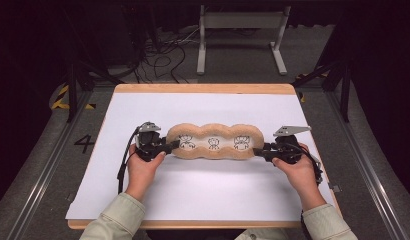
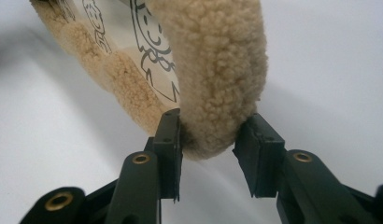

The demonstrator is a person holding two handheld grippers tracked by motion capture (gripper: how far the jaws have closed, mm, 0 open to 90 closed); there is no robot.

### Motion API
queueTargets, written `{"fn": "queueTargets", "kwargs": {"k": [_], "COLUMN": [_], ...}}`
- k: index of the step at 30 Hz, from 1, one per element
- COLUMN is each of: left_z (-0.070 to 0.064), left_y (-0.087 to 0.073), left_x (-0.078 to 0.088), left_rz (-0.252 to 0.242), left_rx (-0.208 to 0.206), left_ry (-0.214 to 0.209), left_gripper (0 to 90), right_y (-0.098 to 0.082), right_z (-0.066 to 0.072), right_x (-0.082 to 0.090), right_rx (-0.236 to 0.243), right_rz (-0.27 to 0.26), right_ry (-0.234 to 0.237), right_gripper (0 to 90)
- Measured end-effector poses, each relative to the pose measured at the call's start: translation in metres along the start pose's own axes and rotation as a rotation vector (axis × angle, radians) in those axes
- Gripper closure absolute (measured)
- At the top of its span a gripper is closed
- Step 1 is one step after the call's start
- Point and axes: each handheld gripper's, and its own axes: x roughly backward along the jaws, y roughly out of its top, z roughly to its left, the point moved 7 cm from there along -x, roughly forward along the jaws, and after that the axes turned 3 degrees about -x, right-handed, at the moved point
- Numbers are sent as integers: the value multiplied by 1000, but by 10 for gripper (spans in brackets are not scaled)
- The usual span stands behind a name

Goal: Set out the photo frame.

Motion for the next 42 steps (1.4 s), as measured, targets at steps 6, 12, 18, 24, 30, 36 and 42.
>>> {"fn": "queueTargets", "kwargs": {"k": [6, 12, 18, 24, 30, 36, 42], "left_z": [1, 0, -1, -4, -5, -8, -7], "left_y": [-3, -6, -7, -8, -9, -12, -13], "left_x": [-4, -4, -2, 1, 3, 6, 5], "left_rz": [33, 75, 94, 105, 114, 109, 111], "left_rx": [17, 48, 60, 80, 77, 81, 53], "left_ry": [-18, -42, -52, -62, -69, -74, -68], "left_gripper": [598, 611, 611, 612, 612, 606, 564], "right_y": [-5, -12, -15, -20, -23, -25, -24], "right_z": [-2, -5, -3, -3, -1, 1, 2], "right_x": [0, -3, -3, -4, -3, -3, -2], "right_rx": [-34, -75, -96, -111, -116, -93, -64], "right_rz": [17, 47, 60, 73, 83, 84, 89], "right_ry": [20, 45, 64, 75, 82, 70, 57], "right_gripper": [630, 633, 642, 649, 652, 646, 622]}}
